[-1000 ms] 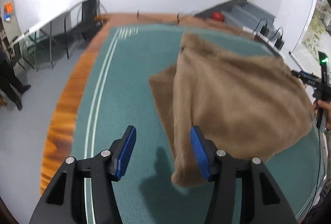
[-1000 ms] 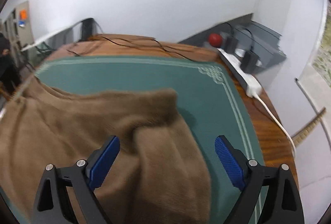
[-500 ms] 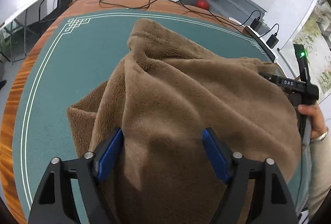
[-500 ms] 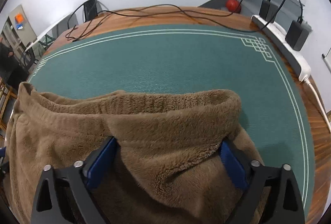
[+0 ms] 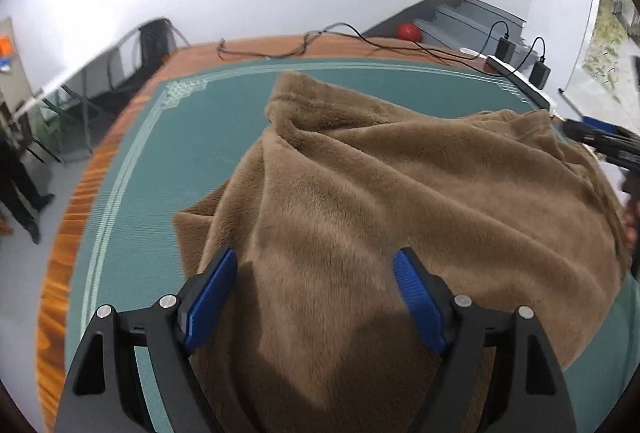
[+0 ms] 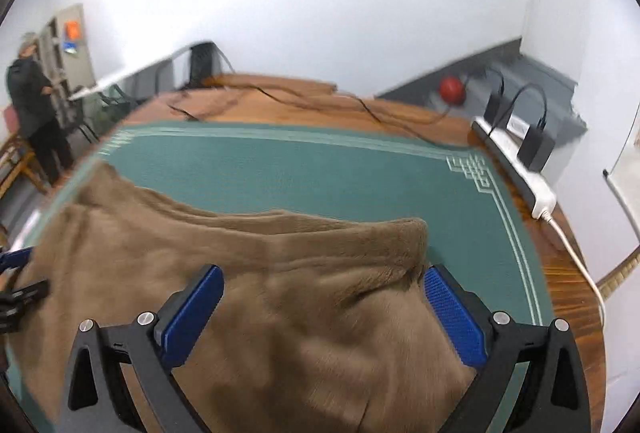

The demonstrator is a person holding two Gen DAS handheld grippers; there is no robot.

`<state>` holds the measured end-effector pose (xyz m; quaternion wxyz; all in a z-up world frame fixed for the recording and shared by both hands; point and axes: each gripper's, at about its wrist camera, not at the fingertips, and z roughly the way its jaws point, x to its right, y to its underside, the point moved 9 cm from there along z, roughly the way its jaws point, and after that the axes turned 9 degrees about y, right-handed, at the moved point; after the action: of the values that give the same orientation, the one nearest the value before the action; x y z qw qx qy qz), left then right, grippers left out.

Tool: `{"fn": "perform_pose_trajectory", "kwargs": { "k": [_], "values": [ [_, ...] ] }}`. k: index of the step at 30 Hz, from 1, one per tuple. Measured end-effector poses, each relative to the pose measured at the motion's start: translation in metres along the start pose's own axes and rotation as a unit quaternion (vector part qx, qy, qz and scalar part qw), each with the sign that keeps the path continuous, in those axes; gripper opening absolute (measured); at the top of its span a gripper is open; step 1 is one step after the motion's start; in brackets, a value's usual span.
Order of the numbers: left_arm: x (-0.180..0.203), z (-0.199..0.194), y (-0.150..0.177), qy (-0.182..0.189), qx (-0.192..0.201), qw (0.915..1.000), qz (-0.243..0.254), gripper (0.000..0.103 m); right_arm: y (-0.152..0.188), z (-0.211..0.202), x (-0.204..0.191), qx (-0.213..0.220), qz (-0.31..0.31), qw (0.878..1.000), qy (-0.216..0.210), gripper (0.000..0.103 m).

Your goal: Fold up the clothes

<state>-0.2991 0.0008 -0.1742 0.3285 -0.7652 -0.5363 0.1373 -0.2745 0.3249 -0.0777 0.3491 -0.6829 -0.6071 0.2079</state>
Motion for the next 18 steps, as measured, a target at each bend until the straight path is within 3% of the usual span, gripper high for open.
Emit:
{"fn": "perform_pose_trajectory", "kwargs": {
  "k": [7, 13, 18],
  "values": [
    [0.02, -0.012, 0.005, -0.026, 0.017, 0.9991, 0.028, 0.084, 0.045, -0.041, -0.02, 0.0, -0.011, 0.999, -0.033, 0.102],
    [0.026, -0.007, 0.011, -0.034, 0.01, 0.9988, 0.034, 0.084, 0.077, -0.021, -0.021, -0.045, -0.017, 0.999, -0.022, 0.102],
    [0.023, -0.003, 0.016, -0.034, 0.007, 0.999, 0.029, 0.086, 0.087, -0.012, -0.022, -0.035, -0.035, 0.999, -0.01, 0.102]
  ]
}}
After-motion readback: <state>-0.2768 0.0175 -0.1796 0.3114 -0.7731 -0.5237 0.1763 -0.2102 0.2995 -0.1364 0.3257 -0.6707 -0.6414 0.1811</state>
